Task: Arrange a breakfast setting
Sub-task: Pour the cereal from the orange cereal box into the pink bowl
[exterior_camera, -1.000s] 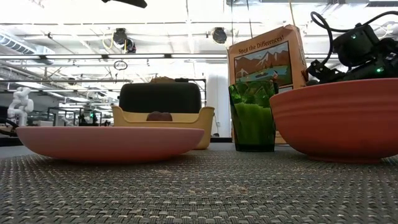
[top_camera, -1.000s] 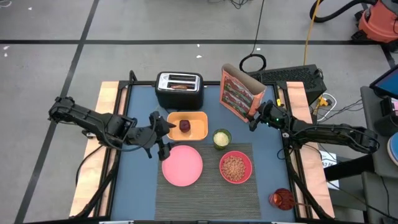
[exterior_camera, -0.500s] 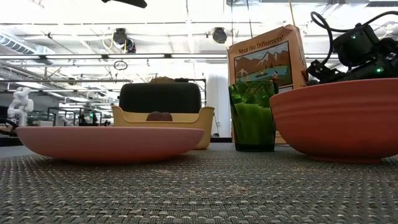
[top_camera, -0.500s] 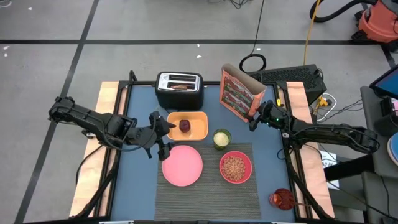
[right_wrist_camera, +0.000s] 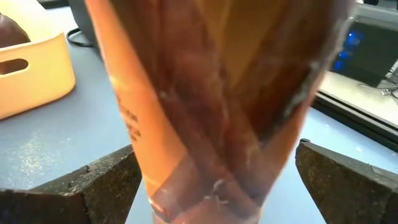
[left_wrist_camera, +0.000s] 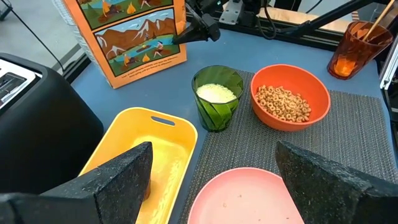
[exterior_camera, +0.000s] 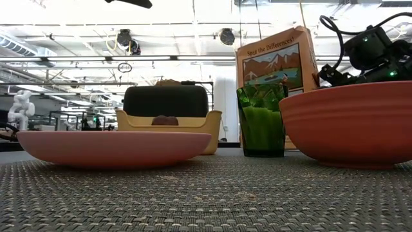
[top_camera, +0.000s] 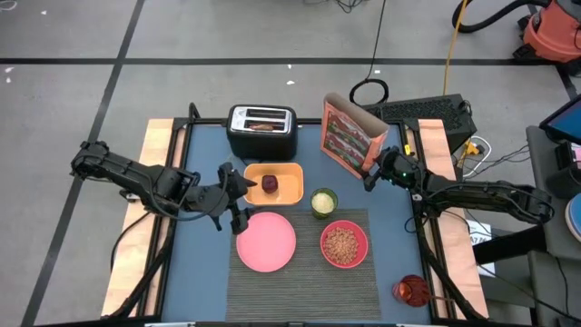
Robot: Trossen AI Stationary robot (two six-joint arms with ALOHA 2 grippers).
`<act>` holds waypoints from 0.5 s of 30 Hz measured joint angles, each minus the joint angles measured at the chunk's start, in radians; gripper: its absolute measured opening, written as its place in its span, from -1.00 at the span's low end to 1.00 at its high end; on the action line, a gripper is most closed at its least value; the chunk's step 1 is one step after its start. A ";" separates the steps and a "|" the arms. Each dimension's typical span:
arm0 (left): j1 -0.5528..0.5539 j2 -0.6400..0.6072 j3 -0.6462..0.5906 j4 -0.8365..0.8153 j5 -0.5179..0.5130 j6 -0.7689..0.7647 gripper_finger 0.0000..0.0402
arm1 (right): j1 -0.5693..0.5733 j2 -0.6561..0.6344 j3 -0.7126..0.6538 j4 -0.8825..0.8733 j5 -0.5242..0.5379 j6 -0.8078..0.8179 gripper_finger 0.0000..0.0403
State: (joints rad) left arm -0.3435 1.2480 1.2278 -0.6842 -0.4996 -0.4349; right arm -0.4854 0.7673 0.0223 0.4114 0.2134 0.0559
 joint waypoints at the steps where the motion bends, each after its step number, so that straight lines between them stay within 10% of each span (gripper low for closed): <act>1: 0.000 0.000 0.000 0.000 0.000 -0.001 0.72 | 0.000 0.000 0.000 0.003 0.000 0.000 0.97; 15: 0.000 0.000 0.000 0.000 0.000 -0.014 0.72 | 0.000 -0.006 0.000 0.010 -0.001 0.000 0.98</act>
State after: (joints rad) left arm -0.3437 1.2480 1.2278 -0.6841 -0.4995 -0.4491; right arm -0.4854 0.7611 0.0227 0.4213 0.2127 0.0559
